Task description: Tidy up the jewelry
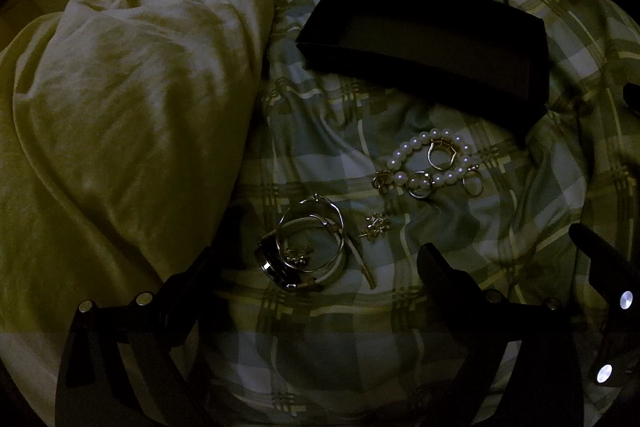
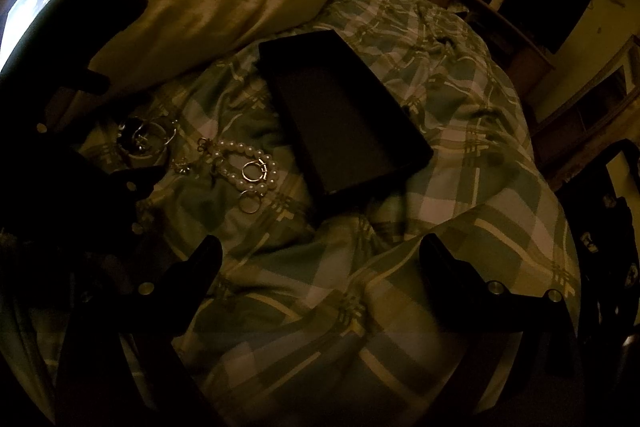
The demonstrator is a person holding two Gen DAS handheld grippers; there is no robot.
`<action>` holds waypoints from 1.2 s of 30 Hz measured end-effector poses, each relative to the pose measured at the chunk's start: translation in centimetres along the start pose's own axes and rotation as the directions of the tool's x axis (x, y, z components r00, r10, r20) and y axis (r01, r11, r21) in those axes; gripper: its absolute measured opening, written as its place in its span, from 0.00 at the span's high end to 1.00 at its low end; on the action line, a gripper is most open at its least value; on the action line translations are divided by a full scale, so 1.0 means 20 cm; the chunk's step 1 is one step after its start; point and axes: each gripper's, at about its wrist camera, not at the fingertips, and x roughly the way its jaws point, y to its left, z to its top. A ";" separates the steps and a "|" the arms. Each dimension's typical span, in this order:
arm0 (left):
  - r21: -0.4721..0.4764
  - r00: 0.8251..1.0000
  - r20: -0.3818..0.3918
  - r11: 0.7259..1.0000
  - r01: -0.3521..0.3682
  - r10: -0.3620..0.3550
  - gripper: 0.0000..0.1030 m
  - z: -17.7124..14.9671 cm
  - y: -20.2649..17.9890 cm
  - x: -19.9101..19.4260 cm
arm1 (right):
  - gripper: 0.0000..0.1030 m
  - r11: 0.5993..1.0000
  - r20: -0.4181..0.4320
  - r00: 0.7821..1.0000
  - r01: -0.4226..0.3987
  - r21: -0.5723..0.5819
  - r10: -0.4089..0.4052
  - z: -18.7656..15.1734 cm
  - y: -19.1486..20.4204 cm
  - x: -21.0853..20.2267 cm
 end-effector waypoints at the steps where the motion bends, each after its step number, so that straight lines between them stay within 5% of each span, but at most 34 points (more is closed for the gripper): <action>1: 0.000 1.000 -0.001 1.000 0.000 0.000 0.07 0.00 0.00 0.00 | 0.06 1.000 0.000 1.000 0.000 0.000 0.000 0.00 0.00 0.00; 24: -0.008 0.999 -0.017 0.999 0.031 -0.031 0.07 0.00 0.00 0.00 | 0.06 1.000 -0.001 1.000 -0.010 -0.002 0.010 -0.01 0.01 0.00; 36: -0.135 0.972 0.027 0.962 0.235 -0.234 0.07 -0.03 0.19 -0.04 | 0.06 0.966 0.004 0.966 -0.258 0.022 0.258 -0.01 0.01 -0.03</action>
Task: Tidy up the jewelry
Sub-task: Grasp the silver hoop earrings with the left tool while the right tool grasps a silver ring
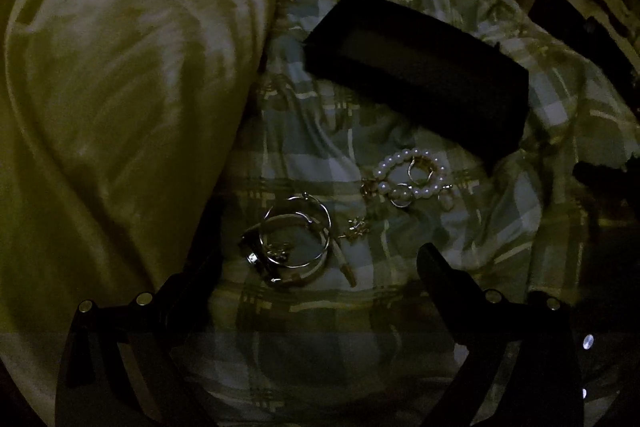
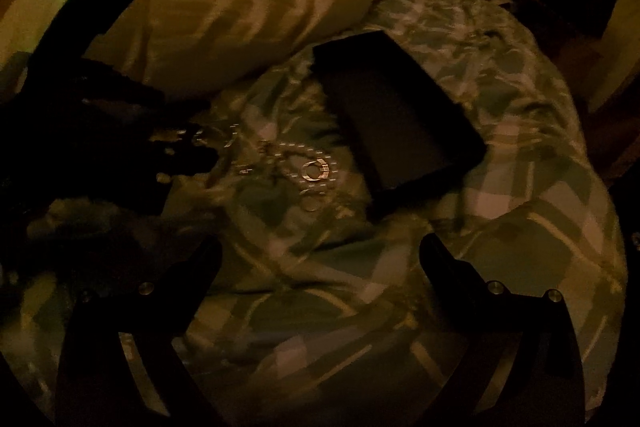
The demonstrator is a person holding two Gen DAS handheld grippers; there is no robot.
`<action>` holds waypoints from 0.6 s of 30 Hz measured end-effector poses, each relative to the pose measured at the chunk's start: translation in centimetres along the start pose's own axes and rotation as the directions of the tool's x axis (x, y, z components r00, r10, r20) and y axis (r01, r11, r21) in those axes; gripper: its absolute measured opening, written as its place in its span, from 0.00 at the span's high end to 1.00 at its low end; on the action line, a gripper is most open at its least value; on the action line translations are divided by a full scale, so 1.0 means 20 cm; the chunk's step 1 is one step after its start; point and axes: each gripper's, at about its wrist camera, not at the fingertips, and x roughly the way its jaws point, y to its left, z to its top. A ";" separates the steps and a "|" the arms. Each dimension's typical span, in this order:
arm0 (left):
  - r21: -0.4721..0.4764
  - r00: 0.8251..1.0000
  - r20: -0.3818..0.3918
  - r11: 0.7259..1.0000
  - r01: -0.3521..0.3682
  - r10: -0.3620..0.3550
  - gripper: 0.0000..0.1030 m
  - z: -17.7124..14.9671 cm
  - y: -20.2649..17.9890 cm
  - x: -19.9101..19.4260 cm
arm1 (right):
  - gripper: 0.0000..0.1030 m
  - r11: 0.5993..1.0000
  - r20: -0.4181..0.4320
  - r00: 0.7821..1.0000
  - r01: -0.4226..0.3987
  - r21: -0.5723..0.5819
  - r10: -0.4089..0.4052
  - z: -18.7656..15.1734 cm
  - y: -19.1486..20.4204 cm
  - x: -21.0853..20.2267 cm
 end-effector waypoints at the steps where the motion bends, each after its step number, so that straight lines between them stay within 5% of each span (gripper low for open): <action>1: -0.004 1.000 0.001 1.000 0.021 -0.021 0.07 0.00 0.01 -0.01 | 0.06 1.000 0.001 1.000 -0.021 -0.001 0.021 0.00 0.00 0.00; 5: -0.036 0.996 0.015 0.995 0.089 -0.089 0.09 0.01 0.04 -0.02 | 0.18 0.995 -0.010 0.995 -0.098 -0.028 0.097 0.00 0.02 0.00; 11: -0.116 0.981 0.015 0.974 0.195 -0.195 0.31 0.02 0.10 0.01 | 0.31 0.986 -0.060 0.985 -0.162 -0.039 0.159 0.03 0.03 0.08; 18: -0.085 0.992 -0.070 0.992 0.096 -0.102 0.47 0.00 0.07 0.17 | 0.42 0.975 -0.101 0.971 -0.213 0.060 0.218 0.12 -0.01 0.22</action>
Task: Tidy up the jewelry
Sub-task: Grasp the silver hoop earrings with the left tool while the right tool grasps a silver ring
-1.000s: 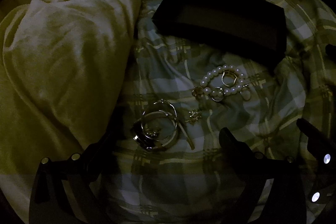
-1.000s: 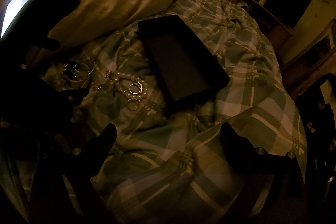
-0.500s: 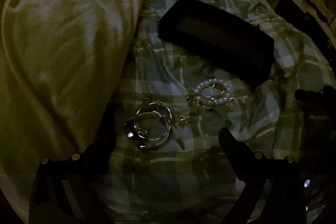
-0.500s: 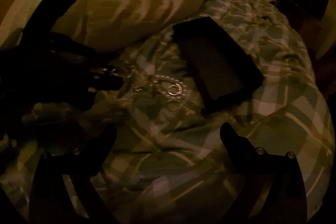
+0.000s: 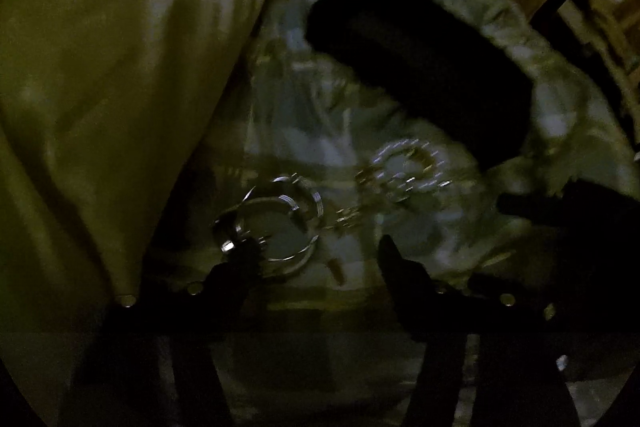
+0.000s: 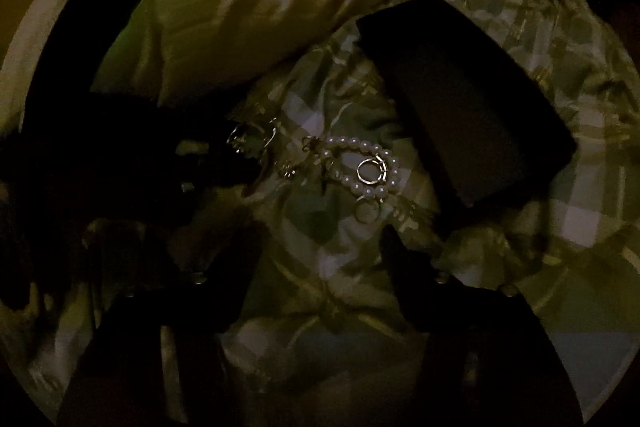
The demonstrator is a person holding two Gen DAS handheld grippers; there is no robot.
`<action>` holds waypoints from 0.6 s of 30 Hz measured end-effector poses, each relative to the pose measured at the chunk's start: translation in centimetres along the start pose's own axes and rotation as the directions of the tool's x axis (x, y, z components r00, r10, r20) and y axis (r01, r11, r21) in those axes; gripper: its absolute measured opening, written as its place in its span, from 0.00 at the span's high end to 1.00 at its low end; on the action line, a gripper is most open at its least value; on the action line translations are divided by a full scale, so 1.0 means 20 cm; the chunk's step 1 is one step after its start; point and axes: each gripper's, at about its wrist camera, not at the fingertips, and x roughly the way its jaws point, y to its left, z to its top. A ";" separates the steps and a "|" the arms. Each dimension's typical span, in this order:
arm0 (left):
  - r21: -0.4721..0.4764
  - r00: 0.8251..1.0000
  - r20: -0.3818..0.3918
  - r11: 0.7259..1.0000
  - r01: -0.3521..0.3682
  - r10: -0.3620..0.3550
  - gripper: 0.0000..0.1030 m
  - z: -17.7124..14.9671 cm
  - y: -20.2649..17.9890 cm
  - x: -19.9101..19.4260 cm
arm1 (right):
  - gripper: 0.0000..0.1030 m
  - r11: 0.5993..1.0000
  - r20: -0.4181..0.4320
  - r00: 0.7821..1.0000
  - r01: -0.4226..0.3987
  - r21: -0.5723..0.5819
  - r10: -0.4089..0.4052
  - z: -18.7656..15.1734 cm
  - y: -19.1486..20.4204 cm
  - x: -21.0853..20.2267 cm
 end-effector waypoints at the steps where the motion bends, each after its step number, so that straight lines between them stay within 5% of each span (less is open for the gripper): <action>1: 0.004 1.000 -0.005 1.000 -0.009 0.009 0.51 0.00 0.00 0.01 | 0.42 1.000 -0.007 1.000 0.003 0.006 -0.003 0.01 0.00 0.03; 11: 0.077 0.996 -0.029 0.994 -0.079 0.082 0.60 -0.02 -0.07 0.14 | 0.48 0.995 -0.061 0.995 0.083 0.063 -0.080 0.04 -0.05 0.22; 18: 0.078 0.996 -0.051 0.994 -0.072 0.076 0.82 -0.01 -0.11 0.24 | 0.50 0.984 -0.064 0.983 0.175 0.015 -0.174 0.08 -0.03 0.32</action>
